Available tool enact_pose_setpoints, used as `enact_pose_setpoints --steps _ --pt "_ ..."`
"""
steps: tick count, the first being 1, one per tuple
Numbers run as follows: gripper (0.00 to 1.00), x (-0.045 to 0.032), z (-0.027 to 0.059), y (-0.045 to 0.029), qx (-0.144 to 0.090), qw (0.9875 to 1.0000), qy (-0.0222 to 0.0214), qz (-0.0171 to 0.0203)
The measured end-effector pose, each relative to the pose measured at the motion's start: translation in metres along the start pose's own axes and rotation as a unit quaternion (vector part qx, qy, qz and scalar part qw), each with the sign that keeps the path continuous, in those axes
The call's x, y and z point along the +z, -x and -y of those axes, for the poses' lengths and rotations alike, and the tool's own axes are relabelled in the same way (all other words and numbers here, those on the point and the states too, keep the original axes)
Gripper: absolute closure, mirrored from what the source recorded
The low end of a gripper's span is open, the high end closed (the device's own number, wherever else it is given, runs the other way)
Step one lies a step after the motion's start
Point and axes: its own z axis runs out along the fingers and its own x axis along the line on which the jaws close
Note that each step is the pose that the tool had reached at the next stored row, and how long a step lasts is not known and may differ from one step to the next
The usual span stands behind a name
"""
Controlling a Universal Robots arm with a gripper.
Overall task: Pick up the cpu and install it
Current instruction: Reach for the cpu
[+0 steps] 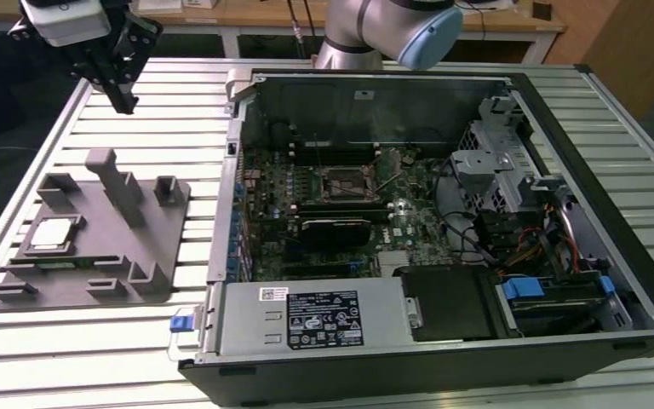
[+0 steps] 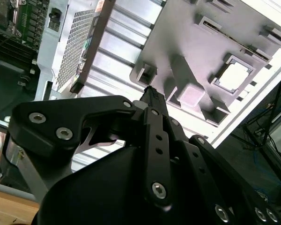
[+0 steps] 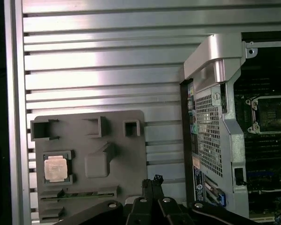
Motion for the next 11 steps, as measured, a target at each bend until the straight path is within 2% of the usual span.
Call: enact_pose_setpoints --steps 11 --pt "0.89 0.0050 0.0014 -0.0161 0.000 1.0000 0.0000 0.0000"
